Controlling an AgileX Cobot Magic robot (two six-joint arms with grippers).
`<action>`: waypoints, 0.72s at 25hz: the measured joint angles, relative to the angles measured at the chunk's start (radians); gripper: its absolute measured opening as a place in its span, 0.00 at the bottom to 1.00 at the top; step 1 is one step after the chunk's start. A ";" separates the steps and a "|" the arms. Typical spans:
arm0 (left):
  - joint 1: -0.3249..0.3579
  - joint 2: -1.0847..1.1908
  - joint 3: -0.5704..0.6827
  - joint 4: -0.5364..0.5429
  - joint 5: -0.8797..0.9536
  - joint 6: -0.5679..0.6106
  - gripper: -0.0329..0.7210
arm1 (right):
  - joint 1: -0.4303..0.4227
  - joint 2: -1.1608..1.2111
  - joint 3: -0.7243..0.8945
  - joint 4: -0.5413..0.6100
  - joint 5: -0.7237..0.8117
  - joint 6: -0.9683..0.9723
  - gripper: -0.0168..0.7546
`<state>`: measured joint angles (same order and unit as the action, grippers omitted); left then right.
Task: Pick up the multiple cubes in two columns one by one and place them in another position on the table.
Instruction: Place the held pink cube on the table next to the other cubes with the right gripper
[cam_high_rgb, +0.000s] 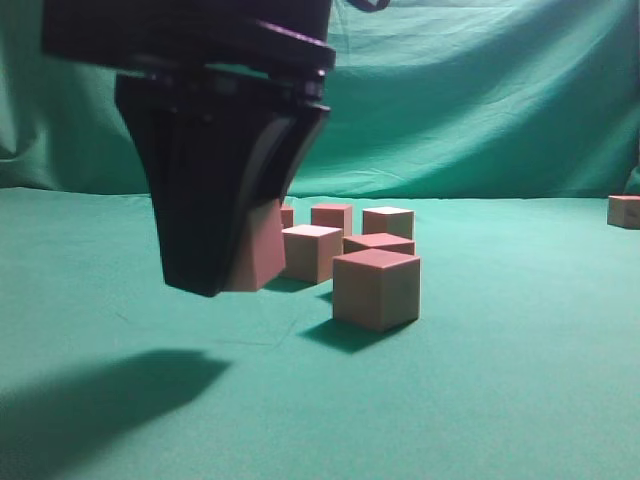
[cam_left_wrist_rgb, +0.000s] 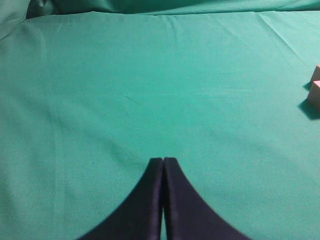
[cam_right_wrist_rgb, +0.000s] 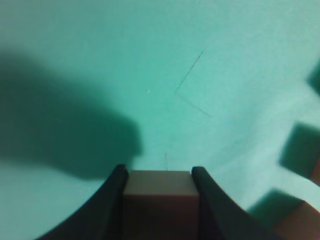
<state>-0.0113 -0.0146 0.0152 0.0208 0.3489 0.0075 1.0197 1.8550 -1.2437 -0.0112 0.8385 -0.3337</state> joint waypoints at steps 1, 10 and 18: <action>0.000 0.000 0.000 0.000 0.000 0.000 0.04 | -0.004 0.006 0.000 0.000 -0.005 0.003 0.35; 0.000 0.000 0.000 0.000 0.000 0.000 0.04 | -0.028 0.051 0.000 0.000 -0.026 0.006 0.35; 0.000 0.000 0.000 0.000 0.000 0.000 0.04 | -0.033 0.076 0.000 -0.004 -0.057 0.006 0.35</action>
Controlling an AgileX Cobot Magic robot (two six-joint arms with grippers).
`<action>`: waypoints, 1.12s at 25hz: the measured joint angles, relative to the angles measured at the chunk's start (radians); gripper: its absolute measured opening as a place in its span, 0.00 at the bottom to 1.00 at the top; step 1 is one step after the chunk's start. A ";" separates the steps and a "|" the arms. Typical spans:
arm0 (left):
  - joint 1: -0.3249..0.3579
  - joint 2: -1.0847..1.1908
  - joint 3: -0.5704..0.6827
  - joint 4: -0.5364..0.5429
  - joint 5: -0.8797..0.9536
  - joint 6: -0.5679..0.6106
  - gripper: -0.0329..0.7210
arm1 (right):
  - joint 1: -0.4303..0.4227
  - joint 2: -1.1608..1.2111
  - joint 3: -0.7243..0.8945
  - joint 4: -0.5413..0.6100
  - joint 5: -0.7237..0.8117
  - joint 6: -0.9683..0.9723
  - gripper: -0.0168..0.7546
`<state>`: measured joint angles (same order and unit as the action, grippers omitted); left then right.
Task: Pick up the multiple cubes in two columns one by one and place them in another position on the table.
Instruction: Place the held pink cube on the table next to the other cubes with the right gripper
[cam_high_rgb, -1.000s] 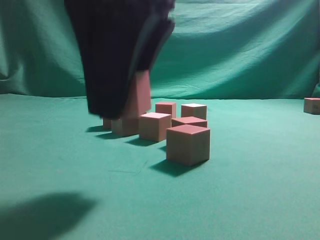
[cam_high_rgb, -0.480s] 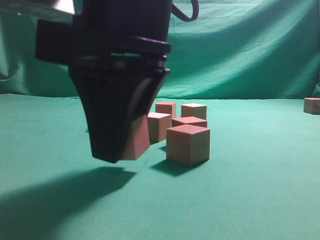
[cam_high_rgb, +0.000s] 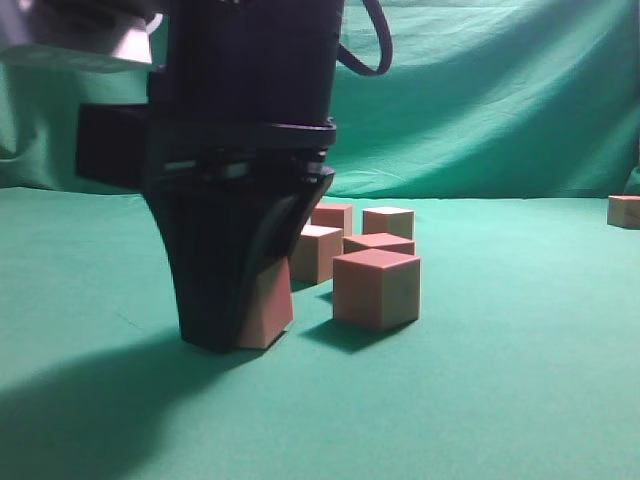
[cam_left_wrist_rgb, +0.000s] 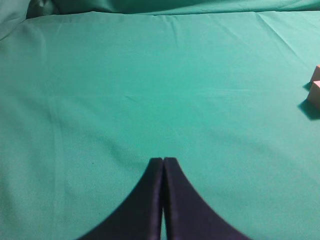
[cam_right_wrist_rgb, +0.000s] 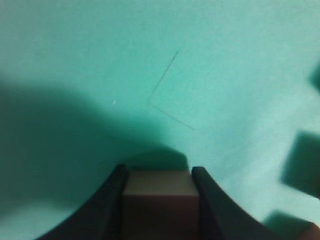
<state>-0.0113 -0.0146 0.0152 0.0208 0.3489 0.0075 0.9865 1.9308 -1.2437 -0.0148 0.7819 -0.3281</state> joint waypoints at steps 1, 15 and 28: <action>0.000 0.000 0.000 0.000 0.000 0.000 0.04 | -0.003 0.000 0.000 0.000 0.000 0.000 0.35; 0.000 0.000 0.000 0.000 0.000 0.000 0.04 | -0.003 0.000 0.000 -0.037 -0.001 -0.002 0.35; 0.000 0.000 0.000 0.000 0.000 0.000 0.04 | -0.003 0.000 -0.002 -0.053 -0.001 -0.016 0.35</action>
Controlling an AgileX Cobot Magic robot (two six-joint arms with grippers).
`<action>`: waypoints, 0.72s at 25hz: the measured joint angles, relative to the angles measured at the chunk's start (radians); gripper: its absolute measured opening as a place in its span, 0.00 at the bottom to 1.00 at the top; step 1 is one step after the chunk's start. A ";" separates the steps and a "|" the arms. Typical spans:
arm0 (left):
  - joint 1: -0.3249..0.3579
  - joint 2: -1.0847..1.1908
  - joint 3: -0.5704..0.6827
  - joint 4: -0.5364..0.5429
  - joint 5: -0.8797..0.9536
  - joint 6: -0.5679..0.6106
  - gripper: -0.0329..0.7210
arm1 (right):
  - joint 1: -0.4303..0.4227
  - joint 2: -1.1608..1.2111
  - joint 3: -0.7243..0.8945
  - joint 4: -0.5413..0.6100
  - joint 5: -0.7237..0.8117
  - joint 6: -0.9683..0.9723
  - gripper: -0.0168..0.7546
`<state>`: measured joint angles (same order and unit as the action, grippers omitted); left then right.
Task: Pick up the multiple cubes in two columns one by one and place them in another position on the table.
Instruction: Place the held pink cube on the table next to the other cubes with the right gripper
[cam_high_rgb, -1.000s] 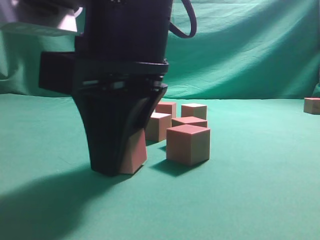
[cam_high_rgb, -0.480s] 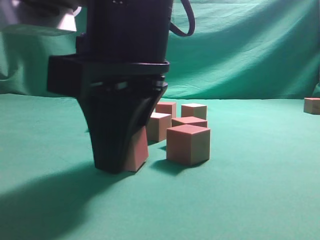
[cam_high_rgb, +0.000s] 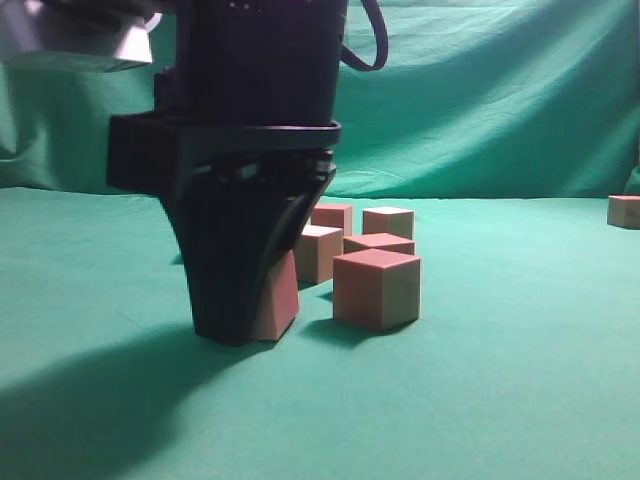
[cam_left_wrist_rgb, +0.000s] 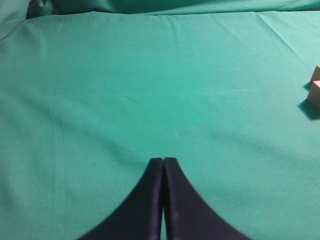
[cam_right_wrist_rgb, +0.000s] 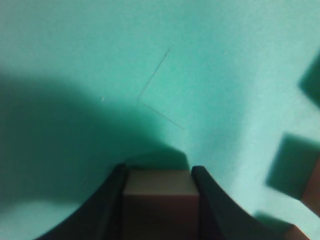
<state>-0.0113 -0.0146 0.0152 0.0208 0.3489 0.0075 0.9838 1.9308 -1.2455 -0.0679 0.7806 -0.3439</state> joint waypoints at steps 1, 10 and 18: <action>0.000 0.000 0.000 0.000 0.000 0.000 0.04 | 0.000 0.000 0.000 0.000 0.000 -0.001 0.35; 0.000 0.000 0.000 0.000 0.000 0.000 0.04 | 0.000 0.000 0.000 -0.003 0.013 -0.008 0.42; 0.000 0.000 0.000 0.000 0.000 0.000 0.04 | 0.000 0.000 0.000 0.004 0.014 -0.008 0.65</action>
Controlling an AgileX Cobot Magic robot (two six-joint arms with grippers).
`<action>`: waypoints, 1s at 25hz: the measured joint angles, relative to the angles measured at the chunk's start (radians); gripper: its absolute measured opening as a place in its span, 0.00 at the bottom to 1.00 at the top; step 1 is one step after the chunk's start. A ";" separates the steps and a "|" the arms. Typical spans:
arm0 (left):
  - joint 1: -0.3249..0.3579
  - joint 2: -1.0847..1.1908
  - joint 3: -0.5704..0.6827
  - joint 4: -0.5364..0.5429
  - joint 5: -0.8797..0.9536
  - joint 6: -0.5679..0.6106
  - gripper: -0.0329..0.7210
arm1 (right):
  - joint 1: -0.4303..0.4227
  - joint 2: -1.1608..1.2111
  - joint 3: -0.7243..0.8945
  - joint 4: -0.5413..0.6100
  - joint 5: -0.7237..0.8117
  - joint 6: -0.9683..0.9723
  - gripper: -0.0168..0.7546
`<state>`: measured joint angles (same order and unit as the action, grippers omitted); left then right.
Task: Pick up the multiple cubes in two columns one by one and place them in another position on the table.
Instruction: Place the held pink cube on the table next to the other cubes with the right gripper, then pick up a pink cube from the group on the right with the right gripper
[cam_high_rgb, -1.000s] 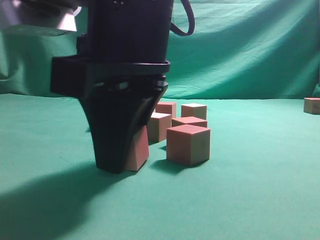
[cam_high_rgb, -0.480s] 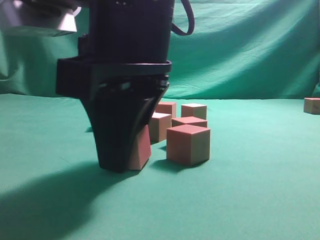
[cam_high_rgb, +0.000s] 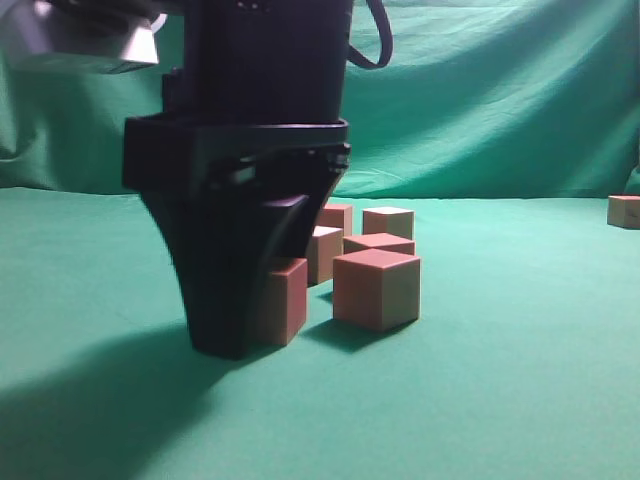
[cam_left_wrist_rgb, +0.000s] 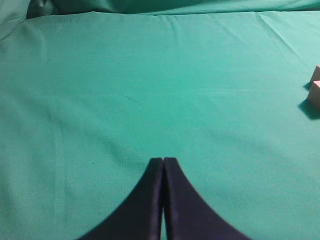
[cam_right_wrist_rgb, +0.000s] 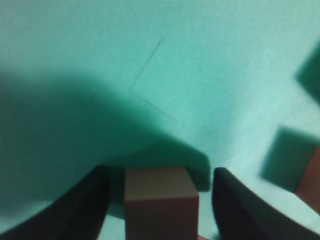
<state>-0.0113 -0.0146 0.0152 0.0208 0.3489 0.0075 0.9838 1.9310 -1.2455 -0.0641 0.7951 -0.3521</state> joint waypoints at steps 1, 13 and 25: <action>0.000 0.000 0.000 0.000 0.000 0.000 0.04 | 0.000 0.000 0.000 0.003 0.000 0.000 0.69; 0.000 0.000 0.000 0.000 0.000 0.000 0.04 | 0.000 -0.185 -0.031 0.011 0.078 0.033 0.82; 0.000 0.000 0.000 0.000 0.000 0.000 0.04 | -0.188 -0.494 -0.106 -0.330 0.324 0.537 0.75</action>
<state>-0.0113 -0.0146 0.0152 0.0208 0.3489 0.0075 0.7955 1.4369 -1.3516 -0.3940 1.1190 0.1851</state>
